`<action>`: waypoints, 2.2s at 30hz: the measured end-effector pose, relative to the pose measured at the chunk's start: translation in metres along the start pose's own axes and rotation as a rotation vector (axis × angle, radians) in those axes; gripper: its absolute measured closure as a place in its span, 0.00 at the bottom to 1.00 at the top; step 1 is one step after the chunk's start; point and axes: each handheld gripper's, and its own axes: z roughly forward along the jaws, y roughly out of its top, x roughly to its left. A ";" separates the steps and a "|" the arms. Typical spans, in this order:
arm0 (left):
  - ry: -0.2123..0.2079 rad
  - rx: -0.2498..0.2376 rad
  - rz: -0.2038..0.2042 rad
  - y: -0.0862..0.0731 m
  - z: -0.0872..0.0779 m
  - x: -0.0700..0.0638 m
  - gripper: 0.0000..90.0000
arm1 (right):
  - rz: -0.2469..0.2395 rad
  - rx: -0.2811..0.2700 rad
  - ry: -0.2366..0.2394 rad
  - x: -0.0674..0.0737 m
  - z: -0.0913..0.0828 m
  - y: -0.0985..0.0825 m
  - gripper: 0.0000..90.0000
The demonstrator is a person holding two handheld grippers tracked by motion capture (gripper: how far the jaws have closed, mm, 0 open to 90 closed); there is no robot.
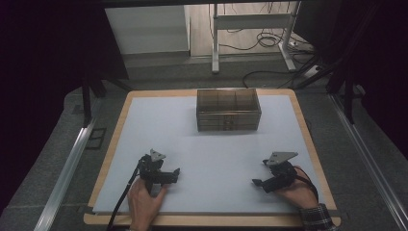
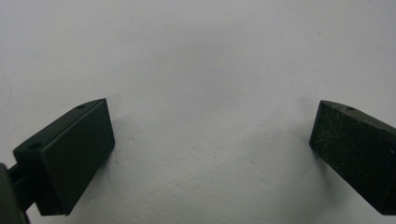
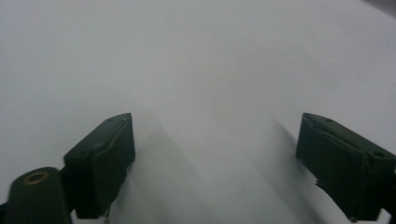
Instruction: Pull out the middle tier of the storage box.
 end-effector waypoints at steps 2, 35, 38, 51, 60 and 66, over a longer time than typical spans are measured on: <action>0.000 0.000 0.000 0.000 0.000 0.000 0.00 | -0.010 0.000 0.000 0.001 -0.001 0.001 0.16; 0.000 0.000 -0.001 0.000 0.000 0.000 0.00 | -0.126 0.003 -0.155 0.004 -0.001 0.032 0.33; 0.000 0.000 0.000 0.000 0.000 0.000 0.00 | -0.138 0.008 -0.171 0.005 0.002 0.034 0.33; 0.000 0.000 -0.001 0.000 0.000 0.000 0.00 | -0.196 0.009 -0.212 0.004 0.008 0.041 0.36; 0.000 0.000 -0.001 0.000 0.000 0.000 0.00 | -0.261 0.016 -0.258 0.007 0.017 0.047 0.42; 0.000 0.000 -0.001 0.000 0.000 0.000 0.00 | -0.299 0.016 -0.288 0.007 0.021 0.051 0.44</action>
